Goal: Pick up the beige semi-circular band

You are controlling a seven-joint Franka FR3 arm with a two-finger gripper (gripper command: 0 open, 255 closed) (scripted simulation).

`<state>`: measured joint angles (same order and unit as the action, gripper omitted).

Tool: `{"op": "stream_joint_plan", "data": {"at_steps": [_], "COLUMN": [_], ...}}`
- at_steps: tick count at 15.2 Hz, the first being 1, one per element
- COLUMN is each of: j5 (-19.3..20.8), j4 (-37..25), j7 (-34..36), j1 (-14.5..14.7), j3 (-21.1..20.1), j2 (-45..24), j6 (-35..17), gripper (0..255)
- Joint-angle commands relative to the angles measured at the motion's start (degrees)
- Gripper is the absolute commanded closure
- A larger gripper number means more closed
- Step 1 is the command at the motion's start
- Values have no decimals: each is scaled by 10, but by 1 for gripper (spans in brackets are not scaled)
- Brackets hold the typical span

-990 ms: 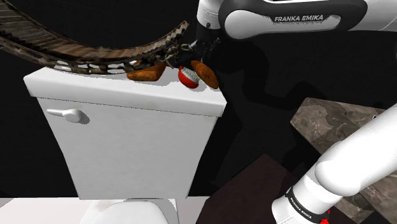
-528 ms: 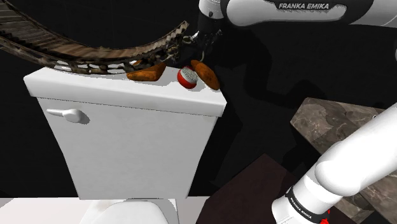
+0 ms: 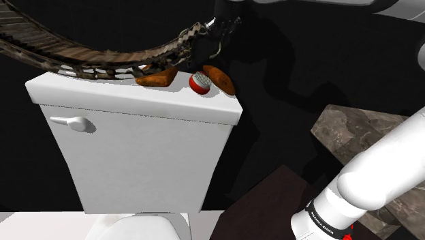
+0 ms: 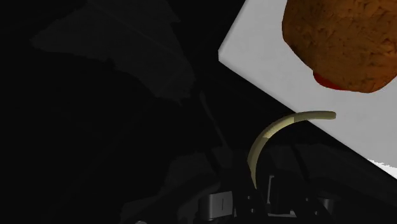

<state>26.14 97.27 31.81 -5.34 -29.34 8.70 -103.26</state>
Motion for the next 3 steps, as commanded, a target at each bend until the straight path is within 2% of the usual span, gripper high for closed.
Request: {"op": "stream_joint_plan", "data": {"at_steps": [1, 3], "j5": [0, 0], "j4": [-19, -21], "j7": [-7, -8], "j1": [0, 0], "j3": [0, -1], "j2": [-4, -4], "j6": [14, 15], "gripper": [255, 255]}}
